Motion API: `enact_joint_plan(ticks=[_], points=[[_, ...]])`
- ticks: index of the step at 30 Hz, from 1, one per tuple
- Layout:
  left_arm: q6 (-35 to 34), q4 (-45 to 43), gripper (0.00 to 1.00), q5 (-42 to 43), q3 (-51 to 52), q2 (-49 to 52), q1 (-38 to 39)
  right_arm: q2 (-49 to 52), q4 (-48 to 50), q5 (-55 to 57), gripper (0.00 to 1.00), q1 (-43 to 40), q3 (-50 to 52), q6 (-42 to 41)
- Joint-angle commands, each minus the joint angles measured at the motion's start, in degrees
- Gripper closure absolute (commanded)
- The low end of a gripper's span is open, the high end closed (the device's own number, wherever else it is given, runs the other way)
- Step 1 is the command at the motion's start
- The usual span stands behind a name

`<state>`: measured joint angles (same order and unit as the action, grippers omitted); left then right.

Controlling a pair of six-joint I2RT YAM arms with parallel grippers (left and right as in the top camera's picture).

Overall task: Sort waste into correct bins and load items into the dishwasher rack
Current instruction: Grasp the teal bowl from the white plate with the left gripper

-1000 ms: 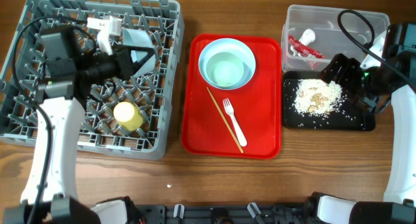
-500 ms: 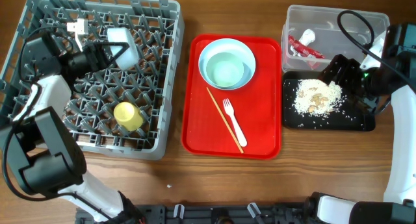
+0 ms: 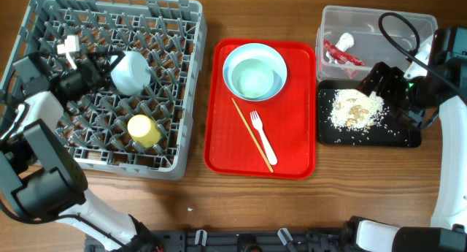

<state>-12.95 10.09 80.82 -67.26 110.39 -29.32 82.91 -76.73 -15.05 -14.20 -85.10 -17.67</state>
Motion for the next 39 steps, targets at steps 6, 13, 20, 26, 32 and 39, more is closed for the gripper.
enact_joint_plan(ticks=[6,13,20,26,32,39], points=[[0.5,7.9,0.00,-9.4,-0.5,-2.7,-4.9,-0.9,-0.3,-0.9,0.00,0.0,0.2,1.0],[0.5,9.1,0.00,-22.4,-0.5,-12.7,-4.9,-0.9,-0.3,-0.9,0.00,0.0,0.2,1.0],[3.7,27.2,0.00,-48.5,-0.5,-25.5,8.2,-0.9,-0.2,-0.9,0.00,0.0,0.2,1.1],[3.5,41.8,0.01,-67.5,-0.5,-27.7,32.9,-0.9,-0.2,-0.9,0.00,0.0,0.2,1.2],[3.5,46.2,0.81,-72.0,0.4,-22.1,40.2,-0.9,-0.1,-0.9,0.00,0.0,0.2,1.1],[3.5,45.9,0.89,-73.0,0.8,-18.2,41.6,-0.9,-0.3,-0.9,0.00,0.0,0.2,1.1]])
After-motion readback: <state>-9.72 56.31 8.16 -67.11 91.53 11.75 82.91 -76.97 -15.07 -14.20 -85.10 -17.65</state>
